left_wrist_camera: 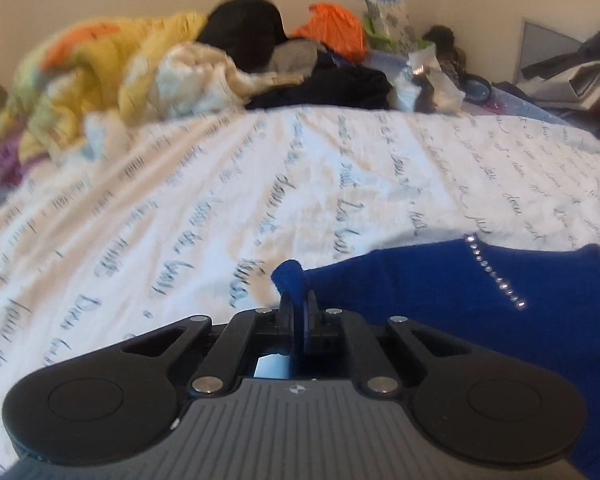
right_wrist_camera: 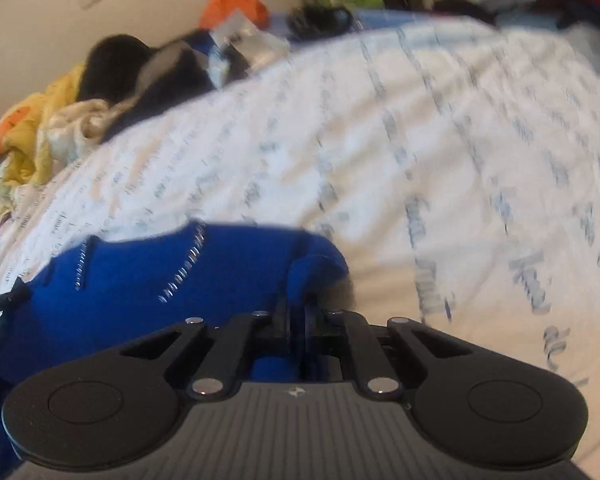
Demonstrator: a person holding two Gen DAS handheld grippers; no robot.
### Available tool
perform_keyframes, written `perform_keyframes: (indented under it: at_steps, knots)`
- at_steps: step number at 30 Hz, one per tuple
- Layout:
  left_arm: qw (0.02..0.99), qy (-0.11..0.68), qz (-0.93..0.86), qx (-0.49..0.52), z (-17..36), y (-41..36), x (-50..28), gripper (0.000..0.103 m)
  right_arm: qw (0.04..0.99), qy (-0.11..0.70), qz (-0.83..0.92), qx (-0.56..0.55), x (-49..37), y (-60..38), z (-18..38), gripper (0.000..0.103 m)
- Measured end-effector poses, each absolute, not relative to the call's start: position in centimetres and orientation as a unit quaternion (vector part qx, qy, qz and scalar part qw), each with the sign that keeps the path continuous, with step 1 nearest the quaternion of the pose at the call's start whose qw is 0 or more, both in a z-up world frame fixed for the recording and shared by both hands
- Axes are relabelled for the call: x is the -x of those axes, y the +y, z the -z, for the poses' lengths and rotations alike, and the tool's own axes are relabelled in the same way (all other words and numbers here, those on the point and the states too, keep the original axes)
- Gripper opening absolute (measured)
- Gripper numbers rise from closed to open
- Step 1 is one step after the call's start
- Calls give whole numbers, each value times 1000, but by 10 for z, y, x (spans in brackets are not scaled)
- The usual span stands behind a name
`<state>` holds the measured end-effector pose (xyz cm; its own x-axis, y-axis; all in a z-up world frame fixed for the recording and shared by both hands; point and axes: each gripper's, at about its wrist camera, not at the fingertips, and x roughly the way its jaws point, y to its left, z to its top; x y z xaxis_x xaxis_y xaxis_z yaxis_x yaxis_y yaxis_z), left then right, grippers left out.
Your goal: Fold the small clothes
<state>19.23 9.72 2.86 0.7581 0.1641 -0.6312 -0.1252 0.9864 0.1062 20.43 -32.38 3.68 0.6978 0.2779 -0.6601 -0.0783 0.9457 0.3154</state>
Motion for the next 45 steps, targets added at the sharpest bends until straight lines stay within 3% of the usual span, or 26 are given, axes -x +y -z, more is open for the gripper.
perform_keyframes:
  at_steps: [4, 6, 8, 9, 10, 11, 14, 16, 17, 18, 19, 23, 27, 29, 30, 31, 32, 34, 37, 38, 39, 40, 41, 42, 45]
  knots:
    - [935, 334, -91, -76, -8, 91, -186, 10, 901, 383, -92, -182, -204, -347, -9, 5]
    - [938, 328, -88, -73, -12, 90, -177, 17, 898, 380, -85, -203, -198, -349, -10, 10]
    - [941, 328, -74, -50, -22, 95, -155, 49, 884, 400, -82, -228, -189, -354, -18, 32]
    - [944, 322, -61, -40, -28, 97, -141, 78, 880, 397, -93, -242, -176, -358, -23, 37]
    - [949, 310, -46, -26, -34, 101, -122, 93, 879, 389, -109, -255, -161, -362, -27, 48]
    - [952, 303, -31, -6, -37, 104, -103, 93, 876, 384, -128, -260, -145, -365, -29, 55]
    - [934, 350, 7, 69, -32, 114, -75, 78, 865, 412, -155, -240, -107, -360, -26, 55]
    - [917, 385, 15, 104, -17, 116, -71, 54, 856, 433, -164, -229, -92, -350, -17, 53]
    - [926, 370, 3, 75, -16, 109, -67, 48, 861, 425, -176, -217, -85, -343, -15, 42]
    - [929, 368, -9, 42, -14, 101, -68, 25, 862, 429, -186, -197, -83, -334, -13, 29]
    - [930, 366, -21, 15, -13, 96, -69, 8, 868, 428, -179, -174, -82, -326, -13, 8]
    - [929, 369, -29, -25, -15, 98, -67, 8, 874, 429, -157, -167, -87, -342, -16, 4]
    - [929, 371, -13, -16, -17, 99, -52, 10, 857, 427, -154, -242, -77, -366, -5, 3]
    - [918, 394, 12, 30, -22, 109, -39, 50, 834, 441, -161, -289, -67, -371, -3, 11]
    - [913, 402, 27, 57, -23, 115, -30, 81, 822, 444, -171, -313, -59, -375, -3, 14]
    - [909, 405, 39, 92, -24, 122, -16, 91, 811, 443, -186, -335, -47, -379, -3, 27]
    - [900, 412, 54, 131, -24, 130, -2, 89, 805, 441, -191, -346, -36, -382, -3, 49]
    - [882, 426, 79, 186, -21, 139, 17, 82, 790, 440, -207, -373, -13, -388, 1, 67]
    - [877, 421, 85, 217, -18, 141, 32, 76, 759, 447, -236, -410, 1, -386, 12, 66]
    - [881, 417, 78, 209, -18, 138, 33, 73, 756, 446, -244, -412, 3, -383, 14, 63]
    - [888, 414, 67, 191, -19, 133, 33, 55, 762, 443, -245, -404, 4, -379, 13, 61]
    - [892, 415, 54, 172, -19, 130, 31, 22, 765, 445, -239, -399, 3, -376, 13, 49]
    - [895, 420, 38, 148, -18, 126, 28, 3, 765, 462, -225, -388, 0, -371, 15, 9]
    - [898, 419, 29, 129, -19, 124, 27, 6, 772, 470, -220, -368, -2, -366, 16, 2]
    - [906, 416, -1, 72, -24, 120, 31, 5, 797, 456, -200, -342, 4, -375, 3, 2]
